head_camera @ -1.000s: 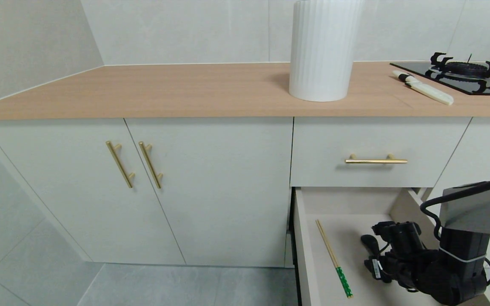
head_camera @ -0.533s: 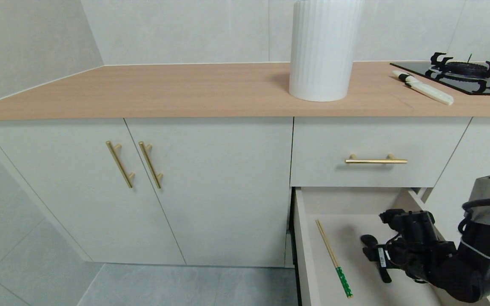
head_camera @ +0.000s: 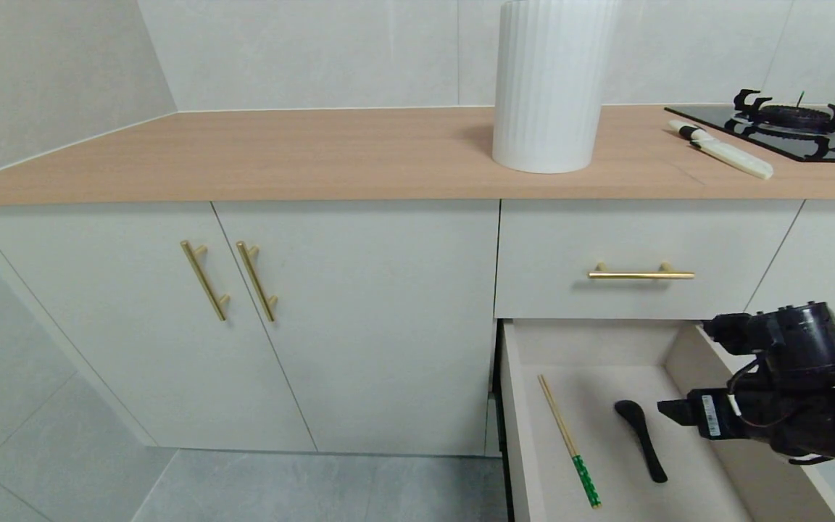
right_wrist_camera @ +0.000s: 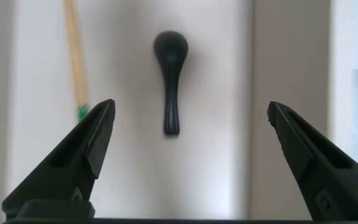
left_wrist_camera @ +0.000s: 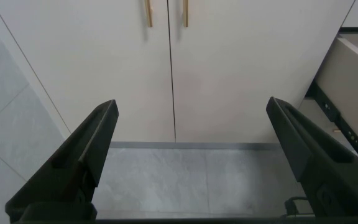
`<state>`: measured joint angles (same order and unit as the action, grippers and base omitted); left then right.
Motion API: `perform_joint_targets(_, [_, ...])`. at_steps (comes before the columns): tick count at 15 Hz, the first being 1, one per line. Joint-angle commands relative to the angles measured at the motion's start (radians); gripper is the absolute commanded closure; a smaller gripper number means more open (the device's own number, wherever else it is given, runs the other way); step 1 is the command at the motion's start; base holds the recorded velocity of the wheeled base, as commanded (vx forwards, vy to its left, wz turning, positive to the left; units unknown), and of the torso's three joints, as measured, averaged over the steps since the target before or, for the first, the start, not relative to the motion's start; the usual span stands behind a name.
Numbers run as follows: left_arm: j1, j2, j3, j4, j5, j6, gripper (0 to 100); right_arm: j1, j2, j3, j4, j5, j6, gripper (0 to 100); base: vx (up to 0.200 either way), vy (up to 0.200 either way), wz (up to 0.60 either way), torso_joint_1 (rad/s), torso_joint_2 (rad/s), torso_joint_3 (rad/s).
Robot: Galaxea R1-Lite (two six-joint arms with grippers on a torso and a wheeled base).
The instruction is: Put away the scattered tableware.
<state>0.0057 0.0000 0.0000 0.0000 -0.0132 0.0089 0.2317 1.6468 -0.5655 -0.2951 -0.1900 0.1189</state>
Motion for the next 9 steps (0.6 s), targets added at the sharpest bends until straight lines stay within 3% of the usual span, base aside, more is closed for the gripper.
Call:
perform_joint_targets(1, [0.000,0.000,0.000,0.000,0.001,-0.001,0,0.001,-0.263,-0.122,0.254,0.064,-0.001,0,0.000,0.000,0.00,0.000,0.00,0.000])
perform_joint_targets(5, [0.000,0.000,0.000,0.000,0.001,-0.003,0,0.011,-0.259,-0.135,0.333,0.063,-0.002,0,0.000,0.000,0.00,0.000,0.00,0.000])
perform_joint_targets(9, [0.000,0.000,0.000,0.000,0.001,-0.004,0,0.012,-0.285,-0.142,0.389,0.063,-0.018,0,-0.200,0.000,0.00,0.004,0.00,0.000])
